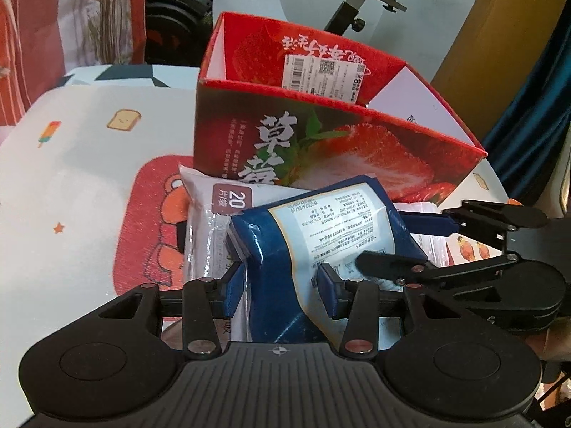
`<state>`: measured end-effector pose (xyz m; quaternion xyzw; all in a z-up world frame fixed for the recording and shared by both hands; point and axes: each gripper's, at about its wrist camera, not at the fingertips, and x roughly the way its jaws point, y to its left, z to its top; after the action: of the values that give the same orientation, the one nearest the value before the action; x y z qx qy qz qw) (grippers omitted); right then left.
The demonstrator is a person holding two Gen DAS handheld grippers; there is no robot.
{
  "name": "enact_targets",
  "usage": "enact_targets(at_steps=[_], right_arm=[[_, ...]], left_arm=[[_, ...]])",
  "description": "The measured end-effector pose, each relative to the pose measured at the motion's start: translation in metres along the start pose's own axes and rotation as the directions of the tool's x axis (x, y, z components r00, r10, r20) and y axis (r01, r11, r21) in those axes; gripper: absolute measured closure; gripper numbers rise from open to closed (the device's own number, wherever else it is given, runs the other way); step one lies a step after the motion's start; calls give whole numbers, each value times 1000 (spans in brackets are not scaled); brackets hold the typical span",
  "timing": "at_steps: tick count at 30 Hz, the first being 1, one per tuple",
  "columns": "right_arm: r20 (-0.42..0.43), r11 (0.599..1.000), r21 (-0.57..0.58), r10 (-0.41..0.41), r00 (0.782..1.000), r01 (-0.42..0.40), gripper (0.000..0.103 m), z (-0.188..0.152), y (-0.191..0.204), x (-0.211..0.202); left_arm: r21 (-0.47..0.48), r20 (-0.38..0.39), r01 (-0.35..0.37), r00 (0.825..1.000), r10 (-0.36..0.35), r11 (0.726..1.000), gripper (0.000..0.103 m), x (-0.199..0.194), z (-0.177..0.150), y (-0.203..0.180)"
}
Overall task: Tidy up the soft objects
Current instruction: 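Close the left tool on the blue-and-white packet, then lift the packet with the left tool and carry it over the red box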
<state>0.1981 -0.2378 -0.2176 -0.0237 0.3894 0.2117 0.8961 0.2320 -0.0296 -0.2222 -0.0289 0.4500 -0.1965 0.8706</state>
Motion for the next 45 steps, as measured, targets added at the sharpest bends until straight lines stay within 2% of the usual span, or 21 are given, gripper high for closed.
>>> enact_targets(at_steps=[11, 20, 28, 31, 40, 45], right_arm=[[-20, 1000, -3, -8, 1000, 8, 46, -4, 0, 10], [9, 1000, 0, -2, 1000, 2, 53, -1, 5, -7], [110, 999, -26, -16, 994, 19, 55, 15, 8, -44], [163, 997, -60, -38, 986, 49, 64, 26, 6, -57], [272, 964, -222, -82, 959, 146, 70, 66, 1, -76], [309, 933, -275, -145, 940, 234, 72, 83, 2, -73]], left_arm=[[-17, -32, 30, 999, -31, 999, 55, 17, -4, 8], [39, -8, 2, 1000, -2, 999, 56, 3, -4, -1], [79, 108, 6, 994, -15, 997, 56, -29, 6, -9], [95, 147, 19, 989, -33, 995, 56, -40, 13, -12], [121, 259, 74, 960, -103, 990, 56, -71, 62, -17], [147, 330, 27, 941, -74, 989, 56, -77, 86, -34]])
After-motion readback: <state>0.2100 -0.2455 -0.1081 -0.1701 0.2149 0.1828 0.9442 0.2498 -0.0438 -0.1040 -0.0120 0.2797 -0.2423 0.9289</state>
